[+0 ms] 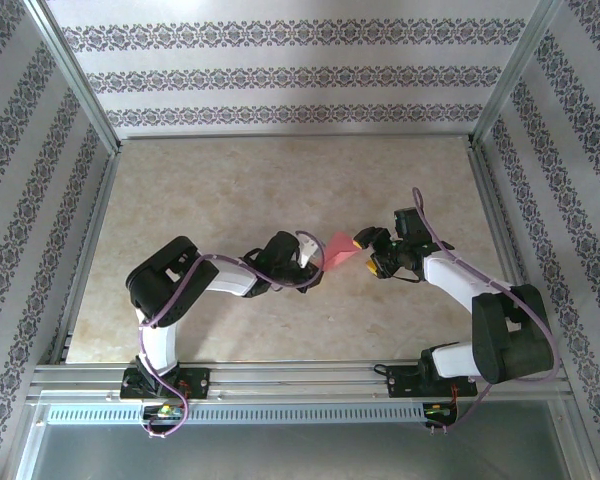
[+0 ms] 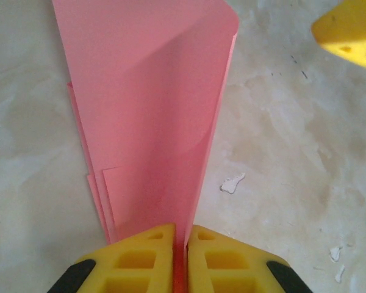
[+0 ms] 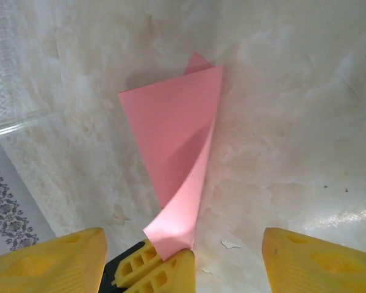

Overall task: Fold a paper plane with a square sheet of paper (pick it up from the middle)
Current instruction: Fold the wing for the fifth time at the center of the table.

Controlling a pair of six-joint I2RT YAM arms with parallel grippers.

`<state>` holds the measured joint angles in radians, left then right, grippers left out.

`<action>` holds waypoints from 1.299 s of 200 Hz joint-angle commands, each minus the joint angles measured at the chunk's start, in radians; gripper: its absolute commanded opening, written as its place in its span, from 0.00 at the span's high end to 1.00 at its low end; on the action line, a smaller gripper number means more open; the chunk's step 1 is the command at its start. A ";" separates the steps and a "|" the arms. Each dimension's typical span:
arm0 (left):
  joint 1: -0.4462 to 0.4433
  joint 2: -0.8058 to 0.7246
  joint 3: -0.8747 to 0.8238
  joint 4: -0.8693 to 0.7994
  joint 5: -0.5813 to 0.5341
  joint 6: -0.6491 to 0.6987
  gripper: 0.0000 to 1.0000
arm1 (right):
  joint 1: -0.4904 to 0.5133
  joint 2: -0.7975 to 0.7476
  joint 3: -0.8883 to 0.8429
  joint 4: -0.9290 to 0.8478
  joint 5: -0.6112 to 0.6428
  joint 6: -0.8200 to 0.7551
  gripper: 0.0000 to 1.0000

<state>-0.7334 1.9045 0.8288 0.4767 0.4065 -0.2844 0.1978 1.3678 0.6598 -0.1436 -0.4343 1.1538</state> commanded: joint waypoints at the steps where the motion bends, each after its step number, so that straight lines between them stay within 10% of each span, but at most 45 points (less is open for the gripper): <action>1: 0.023 0.004 0.007 -0.026 0.071 -0.126 0.88 | -0.011 -0.022 0.001 -0.011 0.013 -0.038 0.30; 159: 0.072 0.038 0.023 0.005 0.150 -0.434 0.94 | 0.035 0.031 -0.017 0.125 -0.084 -0.156 0.34; 260: 0.104 0.061 0.006 0.017 0.166 -0.613 0.95 | 0.130 0.160 0.016 0.302 -0.159 -0.339 0.61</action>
<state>-0.6476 1.9327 0.8375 0.4877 0.5671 -0.8356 0.3126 1.4960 0.6460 0.0910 -0.5652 0.8803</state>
